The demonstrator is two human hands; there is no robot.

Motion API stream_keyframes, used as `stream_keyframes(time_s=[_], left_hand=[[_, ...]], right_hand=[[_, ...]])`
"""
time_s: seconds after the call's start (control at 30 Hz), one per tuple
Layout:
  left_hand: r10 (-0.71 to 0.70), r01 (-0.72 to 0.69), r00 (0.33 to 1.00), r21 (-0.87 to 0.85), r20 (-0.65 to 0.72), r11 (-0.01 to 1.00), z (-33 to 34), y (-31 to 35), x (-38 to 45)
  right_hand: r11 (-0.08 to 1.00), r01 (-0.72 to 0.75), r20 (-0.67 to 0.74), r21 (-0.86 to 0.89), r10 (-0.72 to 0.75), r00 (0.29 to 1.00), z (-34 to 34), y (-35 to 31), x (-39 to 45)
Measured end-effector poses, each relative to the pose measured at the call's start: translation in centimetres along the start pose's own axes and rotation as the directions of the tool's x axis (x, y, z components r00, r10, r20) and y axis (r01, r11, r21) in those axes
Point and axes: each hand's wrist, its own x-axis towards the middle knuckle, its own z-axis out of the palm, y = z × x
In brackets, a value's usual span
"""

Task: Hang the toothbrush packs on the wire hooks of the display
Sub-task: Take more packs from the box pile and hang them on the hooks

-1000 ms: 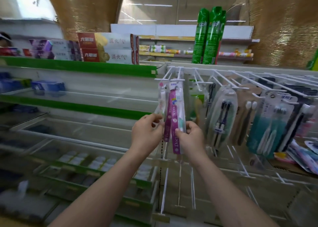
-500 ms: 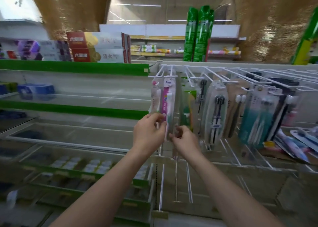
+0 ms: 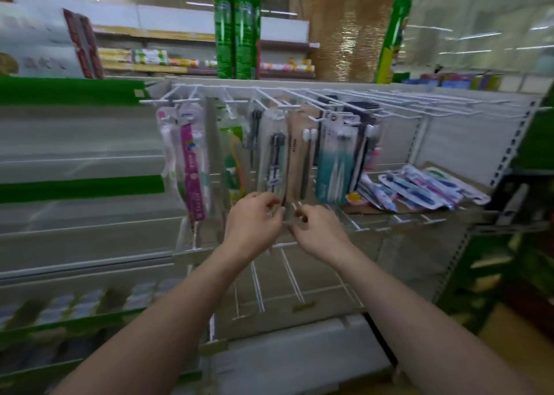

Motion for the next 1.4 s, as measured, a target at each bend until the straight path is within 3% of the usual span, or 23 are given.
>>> stream_keyframes(time_s=[0.63,1.03,1.17,1.4], left_hand=[[0.066,-0.056,0.982,-0.066,0.174,0.996,19.2,19.4,3.8],[-0.052,0.049,0.934,0.016,0.353,0.999,28.3,26.7,7.7],[-0.091,0.055,0.919,0.104,0.384,0.993,30.2,27.0,10.8],[-0.278,0.233,0.864,0.156,0.420,0.960,35.1,25.3,17.3]], right_hand=[[0.989,-0.134,-0.070,-0.054,0.130,0.989,-12.0,24.7,-0.7],[0.977,-0.193,-0.074,-0.092,0.187,0.980,-17.2,34.5,1.9],[0.972,-0.216,-0.072,-0.092,0.210,0.975,-17.1,36.1,4.7],[0.953,-0.284,-0.100,-0.105,0.274,0.956,-16.5,38.7,11.1]])
